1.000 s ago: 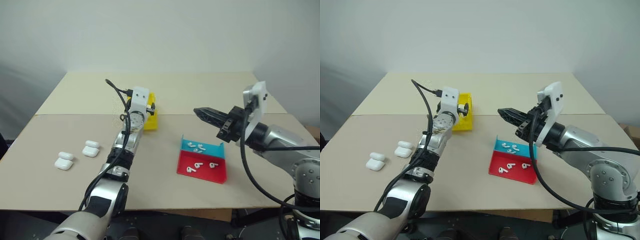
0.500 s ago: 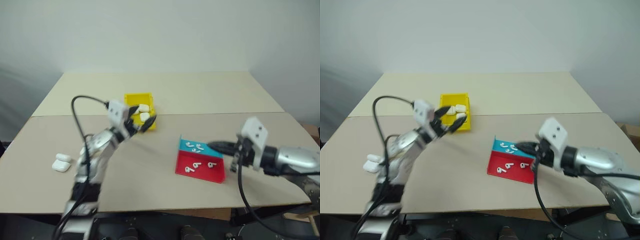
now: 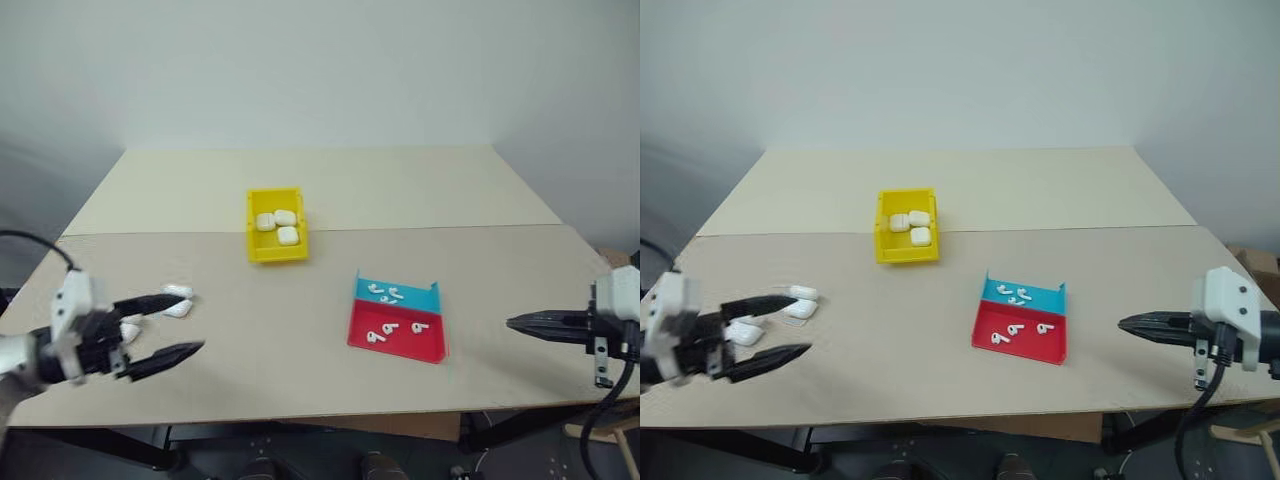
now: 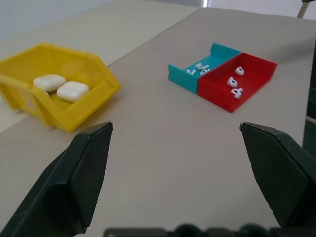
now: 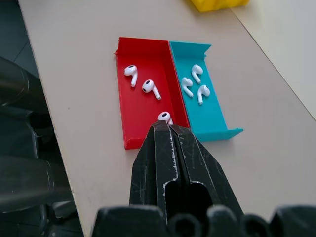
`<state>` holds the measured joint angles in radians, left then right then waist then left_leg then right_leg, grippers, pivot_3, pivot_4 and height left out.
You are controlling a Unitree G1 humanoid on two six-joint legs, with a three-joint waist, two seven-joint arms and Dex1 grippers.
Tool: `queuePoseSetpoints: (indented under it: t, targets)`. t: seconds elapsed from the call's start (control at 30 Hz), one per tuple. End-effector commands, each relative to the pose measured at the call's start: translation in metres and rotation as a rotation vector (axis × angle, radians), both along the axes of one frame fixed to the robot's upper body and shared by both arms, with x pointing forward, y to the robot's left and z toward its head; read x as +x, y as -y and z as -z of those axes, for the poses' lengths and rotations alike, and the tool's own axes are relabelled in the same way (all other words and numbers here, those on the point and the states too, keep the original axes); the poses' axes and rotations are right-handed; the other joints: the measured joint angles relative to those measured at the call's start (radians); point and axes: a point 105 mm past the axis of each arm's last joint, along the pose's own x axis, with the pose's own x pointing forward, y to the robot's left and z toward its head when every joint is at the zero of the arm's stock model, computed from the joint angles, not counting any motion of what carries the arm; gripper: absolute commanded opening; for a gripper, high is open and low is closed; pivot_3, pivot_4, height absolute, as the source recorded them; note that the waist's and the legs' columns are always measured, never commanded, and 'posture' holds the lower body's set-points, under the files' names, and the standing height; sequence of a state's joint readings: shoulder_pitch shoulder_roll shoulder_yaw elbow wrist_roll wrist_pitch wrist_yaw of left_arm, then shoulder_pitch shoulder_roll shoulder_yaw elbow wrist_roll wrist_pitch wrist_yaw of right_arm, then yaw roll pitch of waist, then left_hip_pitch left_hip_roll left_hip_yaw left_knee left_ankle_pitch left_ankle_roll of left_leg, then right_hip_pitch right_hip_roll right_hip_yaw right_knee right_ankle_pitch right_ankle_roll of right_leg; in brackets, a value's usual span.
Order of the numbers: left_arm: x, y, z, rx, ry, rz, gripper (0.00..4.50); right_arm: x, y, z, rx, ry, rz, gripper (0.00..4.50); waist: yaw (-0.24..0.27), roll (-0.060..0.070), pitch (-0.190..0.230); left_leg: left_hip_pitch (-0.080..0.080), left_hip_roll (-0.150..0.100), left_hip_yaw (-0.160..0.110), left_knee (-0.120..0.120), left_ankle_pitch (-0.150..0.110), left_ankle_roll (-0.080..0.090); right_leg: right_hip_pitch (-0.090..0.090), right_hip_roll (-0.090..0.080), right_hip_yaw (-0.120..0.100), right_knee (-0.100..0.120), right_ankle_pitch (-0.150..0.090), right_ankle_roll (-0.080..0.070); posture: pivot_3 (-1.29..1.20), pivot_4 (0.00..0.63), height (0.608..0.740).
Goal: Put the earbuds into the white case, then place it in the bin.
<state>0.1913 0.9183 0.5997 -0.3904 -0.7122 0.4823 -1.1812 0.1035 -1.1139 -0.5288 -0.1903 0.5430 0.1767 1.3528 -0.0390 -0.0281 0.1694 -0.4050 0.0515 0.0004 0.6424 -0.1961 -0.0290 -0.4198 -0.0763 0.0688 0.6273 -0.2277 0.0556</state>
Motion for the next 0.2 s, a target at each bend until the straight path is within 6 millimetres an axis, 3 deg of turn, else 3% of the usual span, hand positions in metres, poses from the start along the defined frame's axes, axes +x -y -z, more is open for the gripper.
queuePoseSetpoints:
  t: [0.03, 0.2]
  targets:
    - [-0.0081, -0.0039, -0.0137, 0.024, 0.05, 0.003, 4.49, 0.0019, 0.0043, -0.0093, -0.037, 0.048, 0.001, 0.0, 0.001, 0.0, 0.0, 0.0, 0.0, 0.0, 0.0, 0.0, 0.0, 0.0, 0.0, 0.0, 0.0, 0.0, 0.0, 0.0, 0.15, 0.74]
    - [-0.0143, -0.0008, -0.0155, 0.011, 0.065, 0.001, 4.49, 0.005, -0.0033, -0.006, -0.032, 0.035, -0.025, 0.0, 0.002, 0.0, 0.0, 0.0, 0.0, 0.0, 0.0, 0.0, 0.0, 0.0, 0.0, 0.0, 0.0, 0.0, 0.0, 0.0, 0.15, 0.74]
